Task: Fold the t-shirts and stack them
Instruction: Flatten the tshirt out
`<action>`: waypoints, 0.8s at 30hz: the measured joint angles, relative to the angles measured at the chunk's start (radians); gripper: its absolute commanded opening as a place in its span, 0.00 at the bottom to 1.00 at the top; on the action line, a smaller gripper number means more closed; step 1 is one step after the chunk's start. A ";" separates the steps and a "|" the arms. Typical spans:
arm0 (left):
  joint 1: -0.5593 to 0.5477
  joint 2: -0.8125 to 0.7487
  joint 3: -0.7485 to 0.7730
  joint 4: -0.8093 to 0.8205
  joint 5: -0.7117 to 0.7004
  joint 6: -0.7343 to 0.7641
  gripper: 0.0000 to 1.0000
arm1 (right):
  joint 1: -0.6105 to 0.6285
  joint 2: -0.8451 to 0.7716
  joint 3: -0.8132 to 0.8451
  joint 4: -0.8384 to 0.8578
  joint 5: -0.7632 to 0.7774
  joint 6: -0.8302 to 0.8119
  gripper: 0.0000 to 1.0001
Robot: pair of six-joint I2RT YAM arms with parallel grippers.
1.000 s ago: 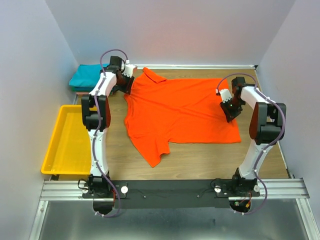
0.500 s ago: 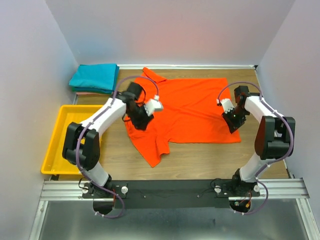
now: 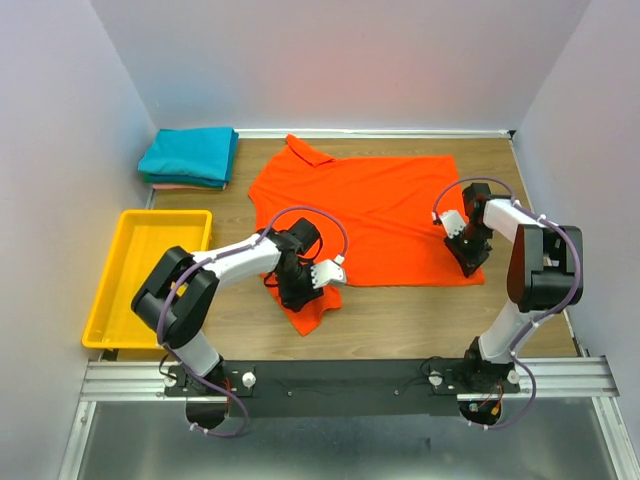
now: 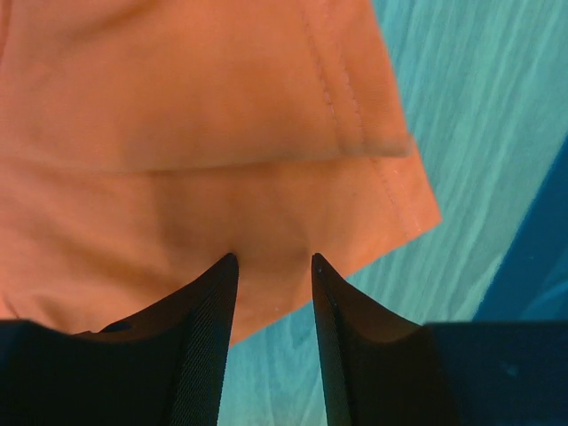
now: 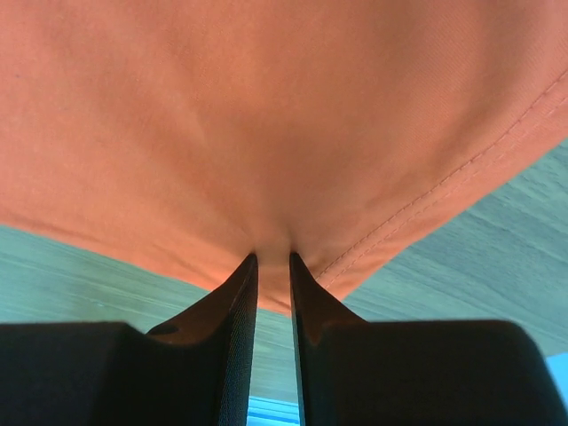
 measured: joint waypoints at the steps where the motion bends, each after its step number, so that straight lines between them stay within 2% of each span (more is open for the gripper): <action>1: 0.000 -0.006 -0.008 0.011 -0.006 0.003 0.47 | 0.000 0.000 -0.001 0.003 0.010 0.000 0.27; 8: -0.008 -0.083 -0.079 0.027 -0.069 0.078 0.49 | -0.001 -0.025 -0.032 0.025 0.060 -0.020 0.27; 13: -0.007 -0.122 -0.078 -0.075 -0.124 0.143 0.51 | -0.004 -0.073 -0.055 -0.014 0.055 -0.061 0.28; 19: 0.030 -0.139 0.145 -0.179 -0.134 0.188 0.50 | -0.003 -0.126 0.101 -0.121 -0.029 -0.077 0.28; 24: 0.185 -0.032 0.305 -0.108 -0.137 0.170 0.49 | -0.003 -0.085 0.163 -0.109 -0.045 -0.077 0.27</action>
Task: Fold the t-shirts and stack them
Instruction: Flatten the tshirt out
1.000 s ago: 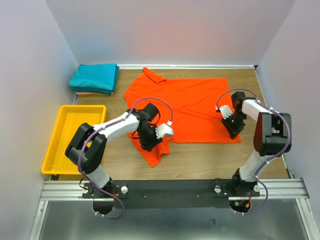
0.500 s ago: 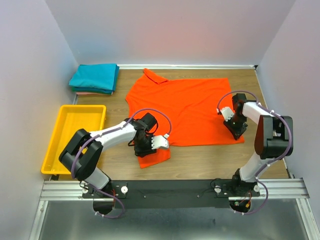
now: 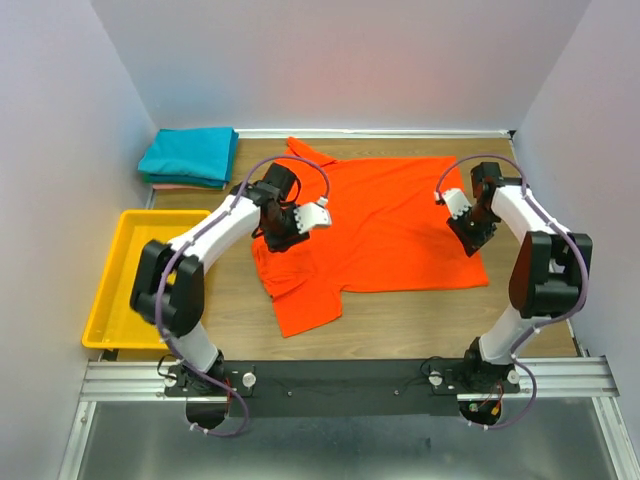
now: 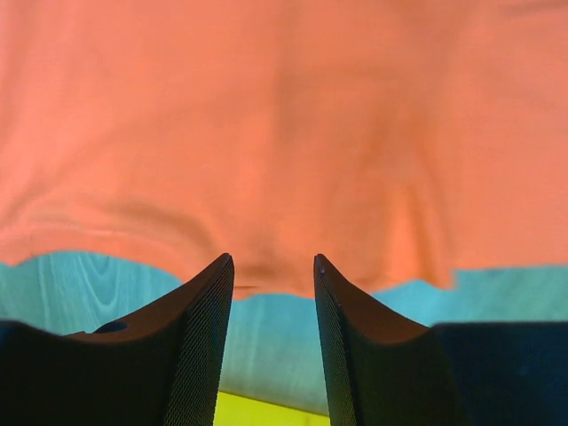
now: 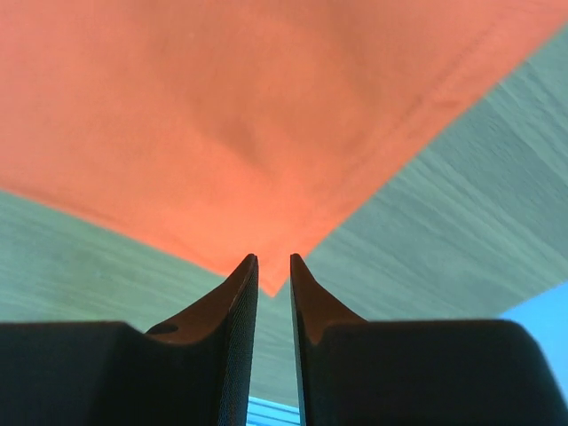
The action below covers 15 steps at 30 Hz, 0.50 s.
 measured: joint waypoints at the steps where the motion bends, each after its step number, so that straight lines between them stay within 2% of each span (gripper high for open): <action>1: 0.043 0.046 0.018 0.022 -0.004 -0.008 0.48 | 0.000 0.026 -0.001 0.008 0.001 0.000 0.27; 4: 0.123 0.154 0.034 0.072 -0.027 -0.029 0.47 | 0.000 0.092 -0.005 0.032 0.002 0.000 0.27; 7: 0.158 0.212 0.019 0.104 -0.048 -0.040 0.45 | 0.000 0.148 -0.022 0.068 0.002 0.000 0.27; 11: 0.156 0.217 -0.060 0.132 -0.058 -0.039 0.41 | 0.000 0.146 -0.079 0.098 0.022 -0.005 0.27; 15: 0.152 0.137 -0.176 0.161 -0.061 -0.020 0.36 | 0.000 0.076 -0.169 0.116 0.048 -0.029 0.27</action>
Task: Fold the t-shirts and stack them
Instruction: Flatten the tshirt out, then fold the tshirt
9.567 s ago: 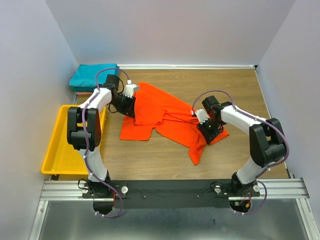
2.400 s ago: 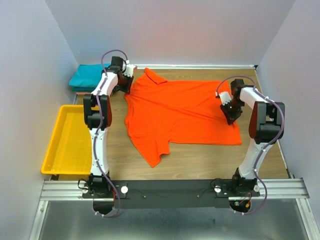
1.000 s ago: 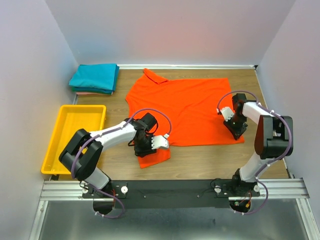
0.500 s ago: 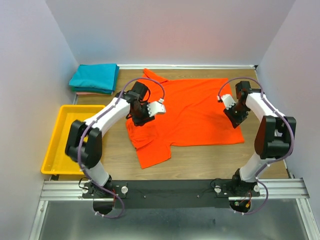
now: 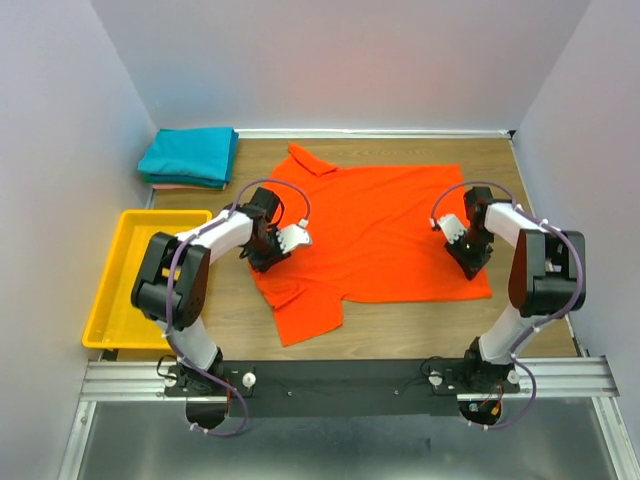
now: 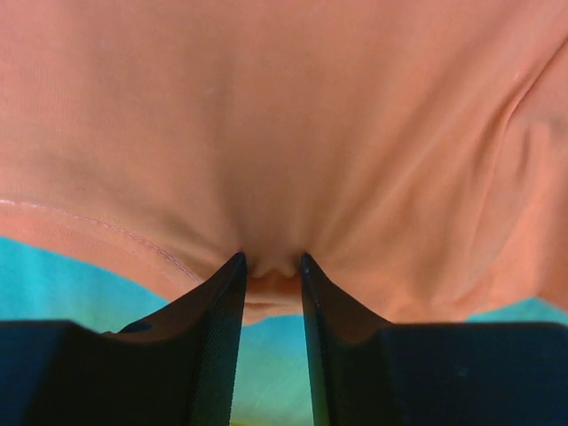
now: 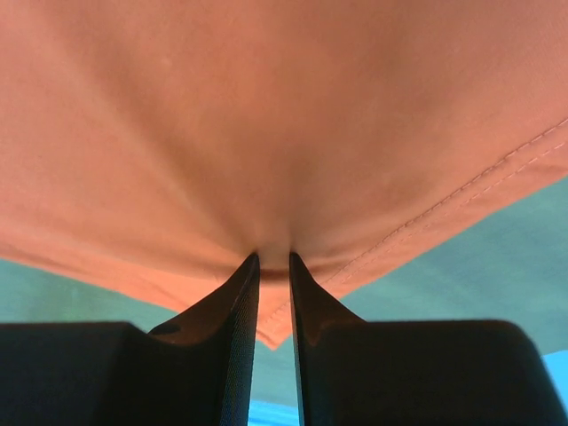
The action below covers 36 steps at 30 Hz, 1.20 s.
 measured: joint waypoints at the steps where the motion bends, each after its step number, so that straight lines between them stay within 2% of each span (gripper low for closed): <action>1: -0.001 -0.029 -0.034 -0.002 0.000 0.009 0.35 | 0.000 -0.018 -0.025 0.000 0.002 -0.005 0.26; 4: -0.011 -0.092 -0.099 -0.056 0.002 0.029 0.35 | 0.000 -0.082 -0.097 -0.049 -0.001 -0.028 0.27; 7: -0.014 -0.132 -0.111 -0.150 0.005 0.046 0.37 | 0.000 -0.139 -0.092 -0.151 -0.024 -0.040 0.29; 12: -0.010 -0.107 0.063 -0.216 0.012 0.053 0.37 | 0.000 -0.117 0.099 -0.212 -0.098 -0.018 0.28; 15: 0.013 0.001 0.225 -0.200 0.038 0.040 0.37 | 0.000 -0.034 0.204 -0.201 -0.134 0.002 0.27; 18: 0.036 0.113 0.314 -0.172 0.061 0.023 0.37 | 0.000 0.053 0.225 -0.164 -0.148 0.018 0.27; 25: 0.051 0.243 0.340 -0.150 0.079 -0.010 0.37 | 0.000 0.110 0.135 -0.117 -0.135 0.027 0.26; 33: 0.051 0.150 0.202 -0.124 0.084 0.006 0.36 | 0.000 -0.036 -0.051 -0.099 -0.111 -0.001 0.29; 35: 0.051 0.135 0.191 -0.166 0.093 0.011 0.38 | 0.000 -0.048 -0.062 -0.132 -0.119 -0.007 0.34; 36: 0.051 0.135 0.208 -0.195 0.103 0.010 0.43 | 0.000 -0.049 -0.047 -0.155 -0.131 -0.006 0.37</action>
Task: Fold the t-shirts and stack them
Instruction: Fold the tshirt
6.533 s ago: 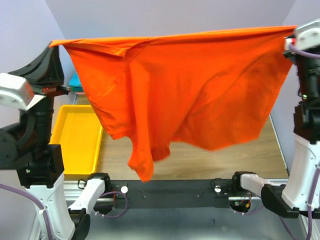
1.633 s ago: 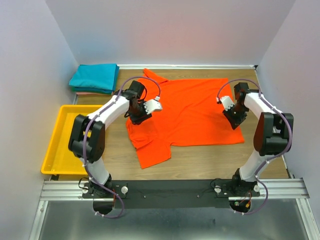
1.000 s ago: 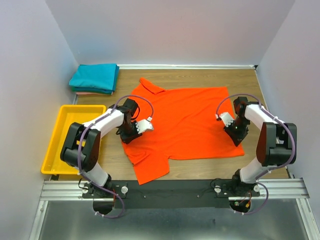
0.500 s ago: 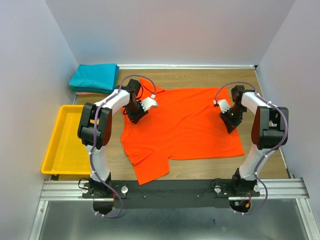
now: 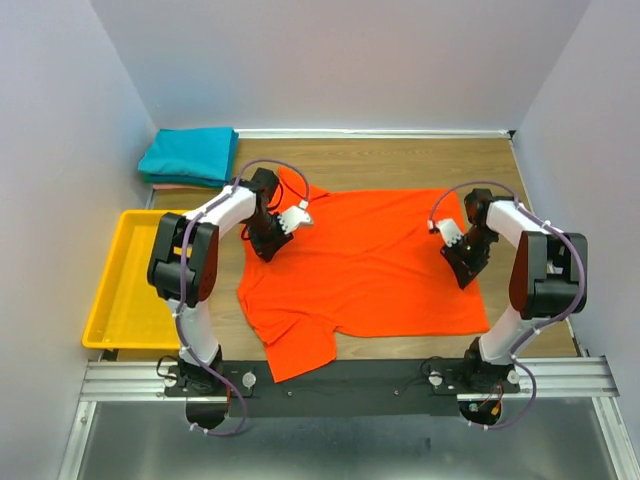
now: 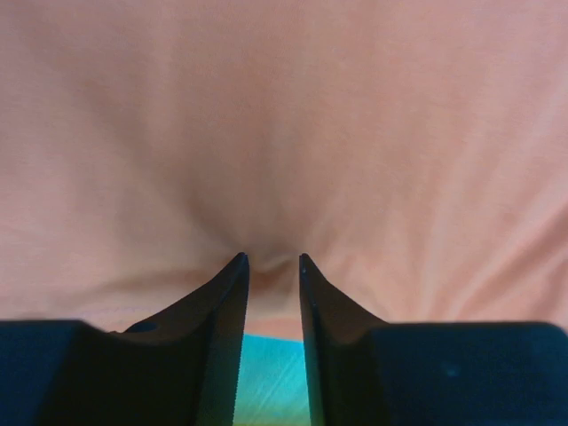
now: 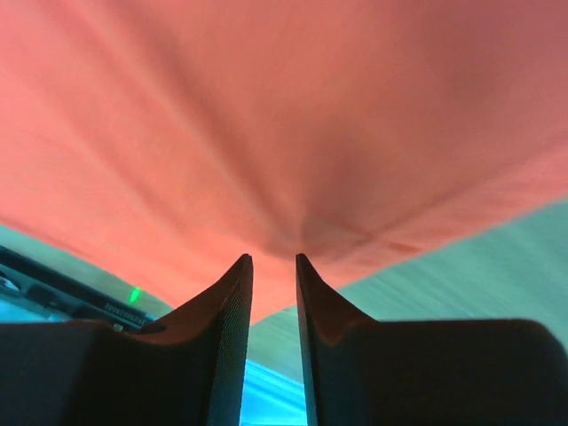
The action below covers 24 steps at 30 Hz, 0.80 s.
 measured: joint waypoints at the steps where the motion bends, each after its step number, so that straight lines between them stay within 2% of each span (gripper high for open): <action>1: 0.001 0.002 0.023 -0.019 0.010 -0.002 0.44 | 0.000 0.000 0.024 -0.017 -0.011 0.001 0.43; 2: 0.003 0.005 0.063 -0.049 0.022 -0.009 0.46 | 0.000 0.000 0.054 -0.021 -0.021 0.006 0.45; 6: 0.019 0.107 0.447 -0.093 0.098 -0.076 0.51 | -0.002 0.064 0.333 -0.056 -0.079 0.027 0.47; 8: 0.046 0.201 0.720 -0.062 0.148 -0.145 0.52 | -0.005 0.132 0.500 -0.041 -0.102 0.037 0.48; 12: 0.118 0.368 1.065 0.029 0.203 -0.296 0.62 | -0.012 0.275 0.736 0.002 -0.116 0.060 0.49; 15: 0.174 0.430 1.112 0.123 0.219 -0.413 0.67 | -0.013 0.386 0.856 0.037 -0.114 0.072 0.52; 20: 0.241 0.457 0.992 0.283 0.221 -0.588 0.72 | -0.013 0.558 1.011 0.084 -0.108 0.067 0.56; 21: 0.245 0.462 0.988 0.296 0.221 -0.605 0.75 | -0.013 0.575 1.025 0.086 -0.106 0.066 0.56; 24: 0.249 0.492 0.987 0.349 0.221 -0.662 0.76 | -0.013 0.639 1.086 0.097 -0.101 0.054 0.58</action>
